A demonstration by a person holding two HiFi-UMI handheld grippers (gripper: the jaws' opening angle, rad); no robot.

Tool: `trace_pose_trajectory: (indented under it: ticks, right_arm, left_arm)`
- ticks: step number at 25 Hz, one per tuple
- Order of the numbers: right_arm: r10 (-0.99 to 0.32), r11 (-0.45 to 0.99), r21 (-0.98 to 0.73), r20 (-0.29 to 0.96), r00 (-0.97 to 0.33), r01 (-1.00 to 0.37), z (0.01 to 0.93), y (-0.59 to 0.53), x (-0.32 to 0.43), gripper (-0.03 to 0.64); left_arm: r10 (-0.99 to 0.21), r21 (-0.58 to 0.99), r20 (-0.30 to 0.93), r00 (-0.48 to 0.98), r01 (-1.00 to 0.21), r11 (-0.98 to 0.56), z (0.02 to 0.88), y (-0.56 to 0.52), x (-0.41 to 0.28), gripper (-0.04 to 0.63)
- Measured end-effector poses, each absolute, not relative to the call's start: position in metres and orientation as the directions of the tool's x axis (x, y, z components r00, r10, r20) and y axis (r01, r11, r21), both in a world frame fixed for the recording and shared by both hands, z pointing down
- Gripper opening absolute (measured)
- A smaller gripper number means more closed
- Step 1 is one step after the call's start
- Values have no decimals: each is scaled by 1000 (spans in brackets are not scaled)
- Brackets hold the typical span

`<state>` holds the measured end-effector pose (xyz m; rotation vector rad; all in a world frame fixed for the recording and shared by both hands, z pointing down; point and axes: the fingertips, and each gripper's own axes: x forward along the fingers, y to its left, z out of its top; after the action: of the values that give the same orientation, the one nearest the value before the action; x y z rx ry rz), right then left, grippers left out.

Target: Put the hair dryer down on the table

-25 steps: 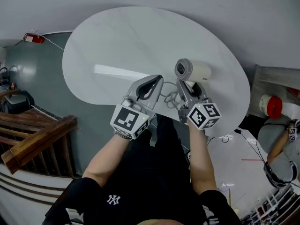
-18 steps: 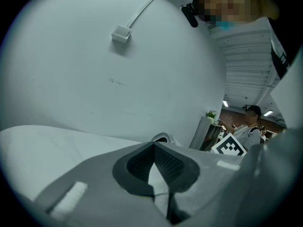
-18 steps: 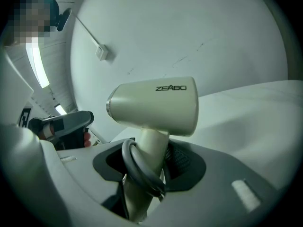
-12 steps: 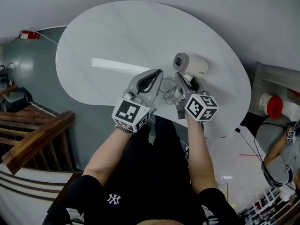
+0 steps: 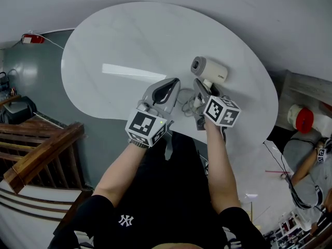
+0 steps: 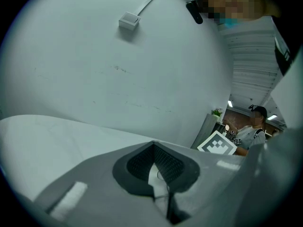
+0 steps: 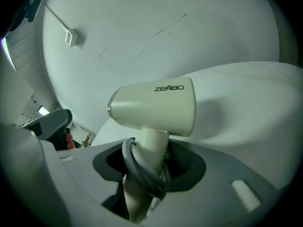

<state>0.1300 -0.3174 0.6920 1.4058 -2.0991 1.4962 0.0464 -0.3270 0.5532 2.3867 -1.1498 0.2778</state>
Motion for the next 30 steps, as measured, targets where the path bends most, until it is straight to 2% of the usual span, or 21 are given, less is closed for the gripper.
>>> trace_pose_trajectory:
  ticks: [16,25,30]
  right_arm:
    - [-497,-67,-583,723,-480,-810,705,-325,133,261]
    - [-522,-86,-575,722,-455,-814,687,-311,145,300]
    - [-566,-81,-561,706,-425,-824,669,-305,156,299]
  left_arm:
    - [-682,334,374,628,-778,-533,549,-336,38,0]
    - [-660,345,367,655,-755,-558,543,-324,40,0]
    - [-643,358,380,665,-746,-561,542,-315,40,0]
